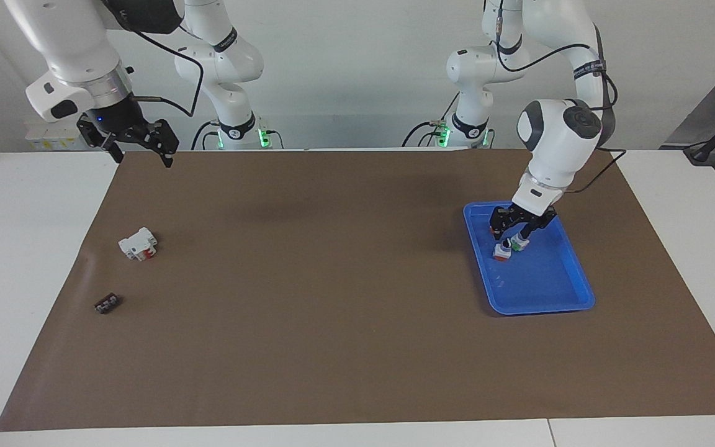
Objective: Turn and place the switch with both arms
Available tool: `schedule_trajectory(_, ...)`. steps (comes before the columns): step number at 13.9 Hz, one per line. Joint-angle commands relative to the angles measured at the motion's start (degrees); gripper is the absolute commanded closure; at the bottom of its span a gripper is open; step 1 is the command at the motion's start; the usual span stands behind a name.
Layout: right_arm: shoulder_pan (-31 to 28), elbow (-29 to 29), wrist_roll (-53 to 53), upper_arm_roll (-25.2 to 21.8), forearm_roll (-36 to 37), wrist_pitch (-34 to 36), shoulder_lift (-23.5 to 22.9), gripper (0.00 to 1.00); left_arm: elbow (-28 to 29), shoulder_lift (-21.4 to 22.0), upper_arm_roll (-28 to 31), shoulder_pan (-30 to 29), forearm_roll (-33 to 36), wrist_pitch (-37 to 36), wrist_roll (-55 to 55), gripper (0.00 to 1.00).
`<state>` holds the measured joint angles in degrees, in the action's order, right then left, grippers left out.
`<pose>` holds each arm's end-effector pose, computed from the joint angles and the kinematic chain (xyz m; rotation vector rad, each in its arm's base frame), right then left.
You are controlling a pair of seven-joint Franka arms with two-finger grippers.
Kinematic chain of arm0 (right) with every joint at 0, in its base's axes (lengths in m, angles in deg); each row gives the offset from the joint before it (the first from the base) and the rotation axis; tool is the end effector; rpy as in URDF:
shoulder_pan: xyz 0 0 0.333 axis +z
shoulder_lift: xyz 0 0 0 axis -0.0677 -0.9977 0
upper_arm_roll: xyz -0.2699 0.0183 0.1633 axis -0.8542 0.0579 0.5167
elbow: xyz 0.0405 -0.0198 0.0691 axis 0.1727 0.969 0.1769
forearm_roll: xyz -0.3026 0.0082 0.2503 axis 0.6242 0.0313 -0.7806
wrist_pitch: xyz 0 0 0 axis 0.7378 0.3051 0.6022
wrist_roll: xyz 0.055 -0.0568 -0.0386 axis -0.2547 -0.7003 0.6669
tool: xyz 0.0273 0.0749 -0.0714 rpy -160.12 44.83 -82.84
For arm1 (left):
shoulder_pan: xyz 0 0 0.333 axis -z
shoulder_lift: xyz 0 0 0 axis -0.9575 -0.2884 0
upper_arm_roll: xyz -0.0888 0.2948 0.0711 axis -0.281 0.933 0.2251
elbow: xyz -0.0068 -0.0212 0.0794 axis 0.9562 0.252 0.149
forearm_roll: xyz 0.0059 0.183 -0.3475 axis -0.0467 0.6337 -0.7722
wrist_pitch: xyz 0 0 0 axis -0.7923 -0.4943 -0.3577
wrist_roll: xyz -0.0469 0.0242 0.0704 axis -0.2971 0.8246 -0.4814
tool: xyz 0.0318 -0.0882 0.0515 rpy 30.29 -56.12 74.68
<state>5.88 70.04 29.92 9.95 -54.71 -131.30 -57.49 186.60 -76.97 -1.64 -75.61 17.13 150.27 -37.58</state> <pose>0.5392 -0.0065 0.6249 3.0773 -0.1403 -0.0928 0.5401 -0.0789 0.4136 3.0819 -0.0232 0.0826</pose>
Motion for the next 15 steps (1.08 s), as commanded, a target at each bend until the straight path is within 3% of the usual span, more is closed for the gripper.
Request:
schedule_trajectory(1, 3.1, 3.1, 0.9, -3.8, -0.9, -1.2, 2.4, 0.00, -3.5, 3.7, 2.7, 2.0, 1.0, -6.9, -1.9, 0.00)
schedule_trajectory(3, 3.4, 1.1, 2.9, -4.9, -1.5, 2.2, 1.7, 0.00, -4.9, 6.3, 7.3, 5.3, 1.0, -10.0, -4.8, 0.00)
schedule_trajectory(4, 3.5, -0.1, 2.8, -5.1, -4.1, 2.8, 1.1, 0.00, -8.3, 6.3, 8.5, 5.8, 1.0, -13.8, -4.9, 0.00)
schedule_trajectory(8, 4.1, -0.2, 3.0, -4.5, -3.4, 3.5, 1.1, 0.00, -23.8, 3.2, 8.9, 7.5, 1.1, -27.1, -4.9, 0.00)
schedule_trajectory(11, 4.1, 0.5, 3.9, -4.1, -0.3, 2.3, 1.4, 0.00, -32.3, 0.8, 9.5, 8.7, 1.7, -34.8, -4.8, 0.00)
schedule_trajectory(13, 4.2, 1.5, 3.6, -4.1, -0.7, 1.8, 1.8, 0.00, -36.0, -0.1, 11.0, 10.9, 4.7, -39.2, -4.9, 0.00)
schedule_trajectory(15, 4.1, 1.4, 3.9, -4.2, -0.7, 1.8, 1.8, 0.00, -36.0, 1.3, 10.4, 10.5, 4.2, -40.7, -4.8, 0.00)
